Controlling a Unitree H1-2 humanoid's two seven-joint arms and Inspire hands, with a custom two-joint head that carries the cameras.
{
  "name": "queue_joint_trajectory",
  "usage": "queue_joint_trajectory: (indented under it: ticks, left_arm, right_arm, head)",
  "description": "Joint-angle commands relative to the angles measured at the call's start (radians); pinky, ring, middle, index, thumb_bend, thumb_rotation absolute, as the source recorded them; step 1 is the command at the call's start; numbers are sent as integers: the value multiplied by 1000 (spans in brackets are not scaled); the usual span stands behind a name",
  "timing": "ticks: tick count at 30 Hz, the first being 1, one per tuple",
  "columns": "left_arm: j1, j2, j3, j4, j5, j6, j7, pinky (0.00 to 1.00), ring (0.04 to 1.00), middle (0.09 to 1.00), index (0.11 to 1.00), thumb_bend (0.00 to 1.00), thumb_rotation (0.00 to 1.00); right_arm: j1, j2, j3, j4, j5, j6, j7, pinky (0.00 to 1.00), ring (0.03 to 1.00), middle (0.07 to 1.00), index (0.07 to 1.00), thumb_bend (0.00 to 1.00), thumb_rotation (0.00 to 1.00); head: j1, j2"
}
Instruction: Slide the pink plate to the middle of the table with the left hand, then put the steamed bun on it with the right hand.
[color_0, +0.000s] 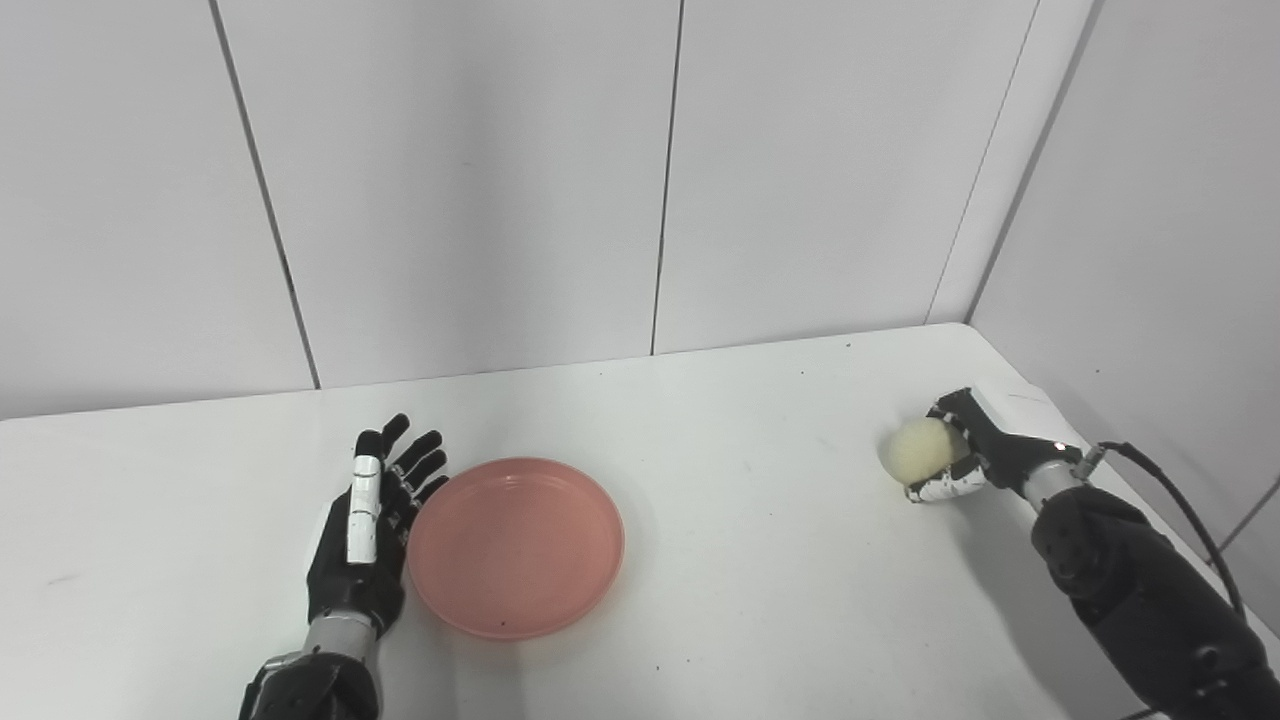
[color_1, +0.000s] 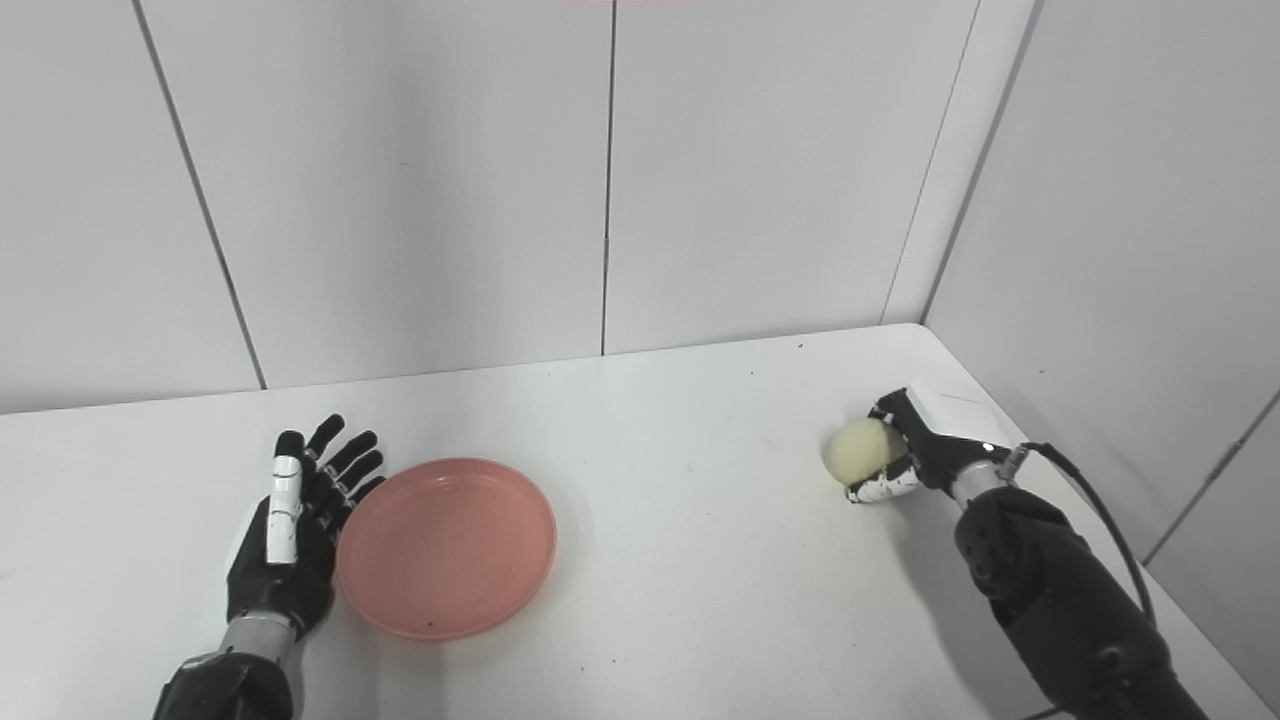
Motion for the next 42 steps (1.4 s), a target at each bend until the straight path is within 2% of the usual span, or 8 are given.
queue_joint_trajectory:
  ticks: [1,8,13,19,24,31,34,42]
  left_arm:
    - [-11,2,-6,-5,5,27,1,833,862,832,892,754,897]
    - [-12,3,-9,-3,7,29,1,824,861,834,892,755,900]
    - [-12,1,-13,4,11,22,8,799,848,823,889,749,900]
    - [-14,-7,-18,8,13,21,13,804,849,823,892,748,898]
    - [-17,-16,-24,20,20,11,20,806,846,826,891,747,896]
    - [-19,-35,-38,33,44,-3,31,806,843,824,892,722,905]
    - [-18,-46,-44,33,57,-5,41,810,847,831,901,712,917]
    - [-25,-63,-55,58,64,-32,35,830,862,842,906,681,924]
  right_arm:
    - [11,-15,-24,-49,36,-38,15,251,305,408,521,523,7]
    - [19,19,-78,-265,79,10,54,274,342,430,520,526,4]
    - [-5,84,-109,-472,96,103,105,299,370,431,526,525,0]
    - [-46,135,-122,-533,145,96,135,258,325,419,525,524,1]
    - [-95,162,-84,-560,139,85,158,268,332,423,524,524,6]
    - [-157,232,23,-598,88,84,198,277,342,420,519,525,2]
    - [-180,275,79,-591,58,89,223,297,361,431,520,525,1]
    - [-194,350,157,-549,19,49,238,266,336,419,524,523,0]
  head:
    - [1,1]
    - [4,-1]
    - [13,0]
    - [31,-1]
    - [68,-2]
    - [136,-1]
    - [154,1]
    - [202,5]
